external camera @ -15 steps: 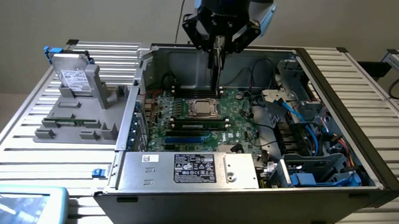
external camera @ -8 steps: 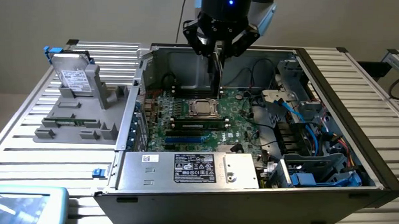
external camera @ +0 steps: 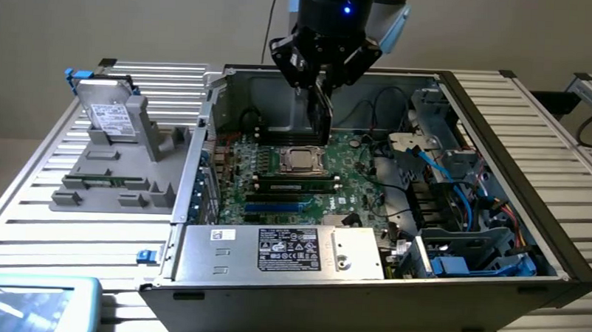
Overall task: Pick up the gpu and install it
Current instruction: 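Insert the gpu into the slot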
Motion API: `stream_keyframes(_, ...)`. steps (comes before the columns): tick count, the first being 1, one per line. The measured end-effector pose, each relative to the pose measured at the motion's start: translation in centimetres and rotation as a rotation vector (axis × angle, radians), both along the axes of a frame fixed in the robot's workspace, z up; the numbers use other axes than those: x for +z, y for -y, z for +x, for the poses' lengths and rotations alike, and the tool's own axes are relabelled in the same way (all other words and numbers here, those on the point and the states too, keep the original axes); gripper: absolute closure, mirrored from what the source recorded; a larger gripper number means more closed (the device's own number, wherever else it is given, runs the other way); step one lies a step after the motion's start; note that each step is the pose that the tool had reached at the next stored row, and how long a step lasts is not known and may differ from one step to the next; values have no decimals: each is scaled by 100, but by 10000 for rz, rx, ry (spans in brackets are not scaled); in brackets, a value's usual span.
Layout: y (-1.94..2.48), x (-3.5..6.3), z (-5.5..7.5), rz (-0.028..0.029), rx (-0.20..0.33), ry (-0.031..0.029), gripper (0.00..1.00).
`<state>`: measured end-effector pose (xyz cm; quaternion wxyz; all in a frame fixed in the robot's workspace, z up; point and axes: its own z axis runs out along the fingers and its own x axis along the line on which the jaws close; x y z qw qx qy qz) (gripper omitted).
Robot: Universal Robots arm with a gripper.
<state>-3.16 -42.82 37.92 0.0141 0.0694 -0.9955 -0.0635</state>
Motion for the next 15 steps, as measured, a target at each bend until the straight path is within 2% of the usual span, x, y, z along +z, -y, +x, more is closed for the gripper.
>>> stream_keyframes(6,0,-6,0,92,1084,0,72)
stream_keyframes(9,0,-8,0,177,1523,4,72)
stream_keyframes(11,0,-8,0,179,1661,2,72)
stream_keyframes(15,0,-8,0,184,2391,-4,72)
